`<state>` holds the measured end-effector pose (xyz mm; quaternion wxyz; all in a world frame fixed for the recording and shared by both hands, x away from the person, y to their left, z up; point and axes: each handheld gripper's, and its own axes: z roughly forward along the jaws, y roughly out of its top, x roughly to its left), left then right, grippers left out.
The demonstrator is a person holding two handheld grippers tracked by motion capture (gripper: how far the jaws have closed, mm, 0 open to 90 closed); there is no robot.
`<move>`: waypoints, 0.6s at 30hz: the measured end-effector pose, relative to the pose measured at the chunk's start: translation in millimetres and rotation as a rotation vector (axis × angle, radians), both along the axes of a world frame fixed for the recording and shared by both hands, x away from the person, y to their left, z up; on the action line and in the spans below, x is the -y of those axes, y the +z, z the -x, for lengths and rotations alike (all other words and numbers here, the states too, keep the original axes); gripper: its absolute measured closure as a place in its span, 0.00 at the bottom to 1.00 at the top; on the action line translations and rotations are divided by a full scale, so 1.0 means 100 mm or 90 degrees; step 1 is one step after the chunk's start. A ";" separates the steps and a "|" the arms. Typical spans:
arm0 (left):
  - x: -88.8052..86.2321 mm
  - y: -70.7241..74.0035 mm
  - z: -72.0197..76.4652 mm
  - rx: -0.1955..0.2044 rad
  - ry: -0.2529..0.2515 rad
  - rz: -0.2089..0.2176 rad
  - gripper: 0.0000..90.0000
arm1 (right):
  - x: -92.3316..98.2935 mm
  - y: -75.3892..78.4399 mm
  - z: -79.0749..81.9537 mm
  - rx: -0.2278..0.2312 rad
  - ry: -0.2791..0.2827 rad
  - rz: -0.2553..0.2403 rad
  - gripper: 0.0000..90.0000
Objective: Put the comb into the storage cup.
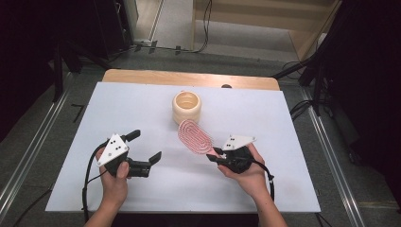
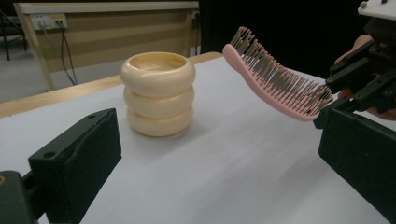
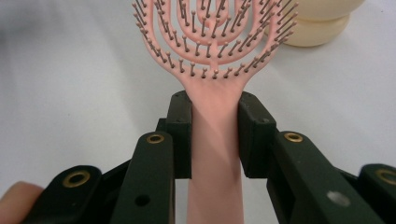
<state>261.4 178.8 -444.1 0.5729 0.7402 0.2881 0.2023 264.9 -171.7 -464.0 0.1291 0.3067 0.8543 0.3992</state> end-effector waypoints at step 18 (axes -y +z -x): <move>0.37 0.03 -0.14 -0.034 -0.056 0.036 0.00 | -0.05 0.00 0.04 0.032 -0.011 -0.032 0.75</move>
